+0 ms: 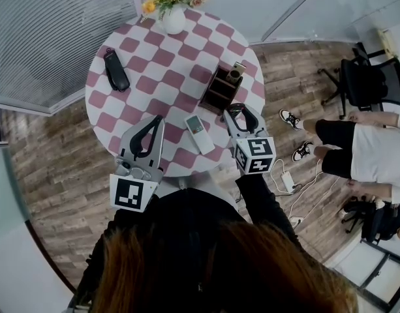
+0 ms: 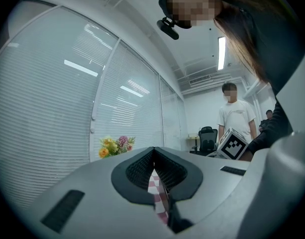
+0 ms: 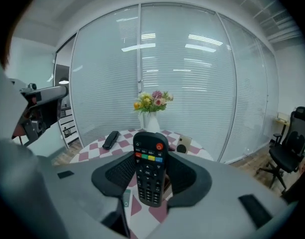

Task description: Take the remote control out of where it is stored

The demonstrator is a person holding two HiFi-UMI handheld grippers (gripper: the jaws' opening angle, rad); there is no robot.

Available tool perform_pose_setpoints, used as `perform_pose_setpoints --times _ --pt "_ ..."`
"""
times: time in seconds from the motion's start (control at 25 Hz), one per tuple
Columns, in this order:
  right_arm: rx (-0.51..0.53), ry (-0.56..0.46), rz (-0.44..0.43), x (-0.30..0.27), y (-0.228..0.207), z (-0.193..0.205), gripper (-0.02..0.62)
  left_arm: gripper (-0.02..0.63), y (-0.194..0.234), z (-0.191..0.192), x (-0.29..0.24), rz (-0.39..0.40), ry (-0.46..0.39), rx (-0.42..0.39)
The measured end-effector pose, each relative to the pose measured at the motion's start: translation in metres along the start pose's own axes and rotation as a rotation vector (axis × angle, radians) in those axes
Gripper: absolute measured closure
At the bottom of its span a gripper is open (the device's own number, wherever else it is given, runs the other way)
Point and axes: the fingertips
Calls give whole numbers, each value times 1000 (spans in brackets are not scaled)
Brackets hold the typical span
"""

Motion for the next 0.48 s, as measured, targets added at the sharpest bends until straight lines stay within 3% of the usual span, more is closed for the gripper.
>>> perform_pose_setpoints --times 0.2,0.48 --pt "38 130 -30 3 -2 30 387 597 1 0 0 -2 -8 5" --pt "61 496 -183 -13 5 108 387 597 3 -1 -1 -5 -22 17"
Point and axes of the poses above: the fingertips, and each gripper's own axes: x backward along the fingers, y to its left, z out of its underside, and after that the axes turned 11 degrees about z, right-handed
